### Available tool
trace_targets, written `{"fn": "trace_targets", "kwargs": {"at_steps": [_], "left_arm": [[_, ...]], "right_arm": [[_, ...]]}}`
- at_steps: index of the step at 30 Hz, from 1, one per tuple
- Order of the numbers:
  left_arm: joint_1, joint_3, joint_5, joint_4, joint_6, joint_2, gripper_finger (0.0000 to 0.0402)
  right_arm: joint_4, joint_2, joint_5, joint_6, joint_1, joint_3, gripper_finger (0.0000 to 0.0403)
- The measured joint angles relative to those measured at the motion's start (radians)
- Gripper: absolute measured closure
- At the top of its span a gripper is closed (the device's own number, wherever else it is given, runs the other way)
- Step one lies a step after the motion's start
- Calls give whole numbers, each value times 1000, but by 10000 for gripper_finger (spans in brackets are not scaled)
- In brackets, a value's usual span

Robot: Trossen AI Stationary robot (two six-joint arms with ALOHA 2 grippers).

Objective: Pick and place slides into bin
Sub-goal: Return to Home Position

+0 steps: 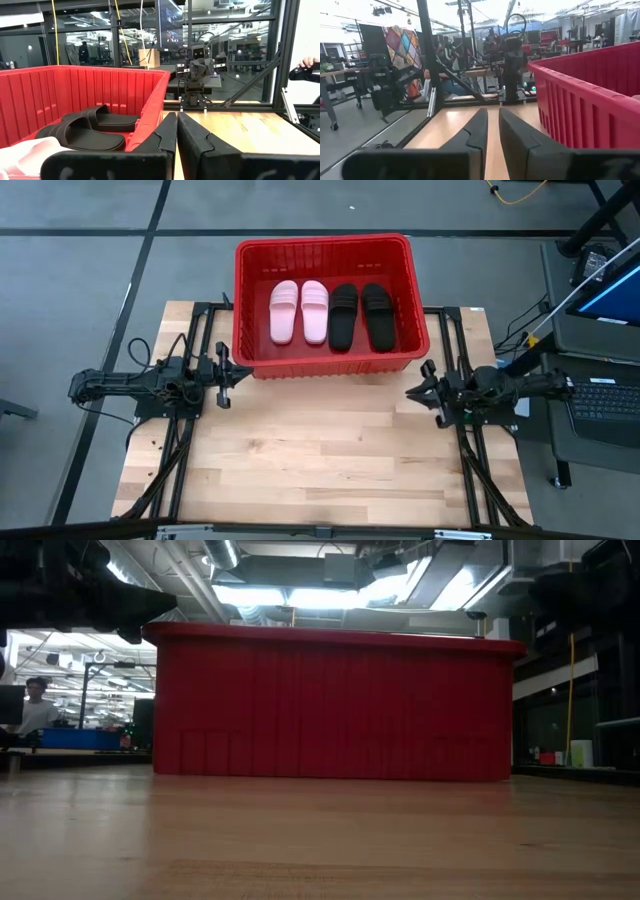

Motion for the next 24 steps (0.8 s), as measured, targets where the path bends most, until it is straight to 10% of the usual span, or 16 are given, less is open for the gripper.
{"fn": "trace_targets", "kwargs": {"at_steps": [24], "left_arm": [[0, 0, 0, 0, 0, 0, 394]], "right_arm": [[-3, 0, 3, -149, 0, 0, 353]]}}
